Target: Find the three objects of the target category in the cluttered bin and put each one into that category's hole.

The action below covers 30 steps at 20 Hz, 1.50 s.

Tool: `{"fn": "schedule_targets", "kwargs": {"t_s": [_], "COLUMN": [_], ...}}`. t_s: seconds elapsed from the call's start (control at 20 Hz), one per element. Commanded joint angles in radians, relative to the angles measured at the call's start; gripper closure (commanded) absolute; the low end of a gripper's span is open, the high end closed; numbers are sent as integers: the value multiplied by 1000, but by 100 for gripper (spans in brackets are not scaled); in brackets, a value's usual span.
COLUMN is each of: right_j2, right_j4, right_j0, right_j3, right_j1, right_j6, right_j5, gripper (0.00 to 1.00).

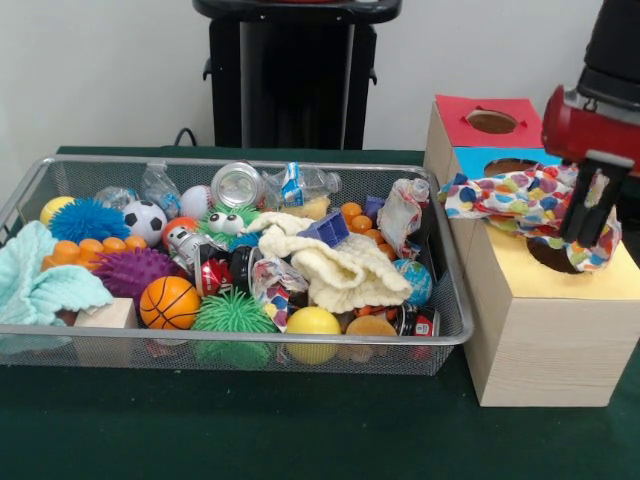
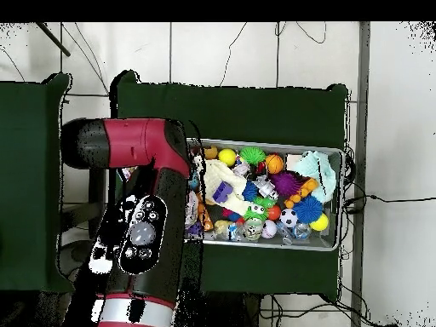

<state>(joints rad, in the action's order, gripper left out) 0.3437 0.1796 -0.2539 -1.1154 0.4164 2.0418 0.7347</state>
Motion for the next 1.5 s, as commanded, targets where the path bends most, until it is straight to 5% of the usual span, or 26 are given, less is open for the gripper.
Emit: {"fn": "schedule_targets", "kwargs": {"t_s": [0.05,0.8,1.5], "right_j2": [-119,-66,-53], "right_j4": [33,4,-2], "right_j0": [36,36,5], "right_j3": [-107,-107,-218], "right_j1": [64,39,89], "right_j6": [97,135,141], "right_j5": [40,94,124], "gripper": [100,100,100]}}
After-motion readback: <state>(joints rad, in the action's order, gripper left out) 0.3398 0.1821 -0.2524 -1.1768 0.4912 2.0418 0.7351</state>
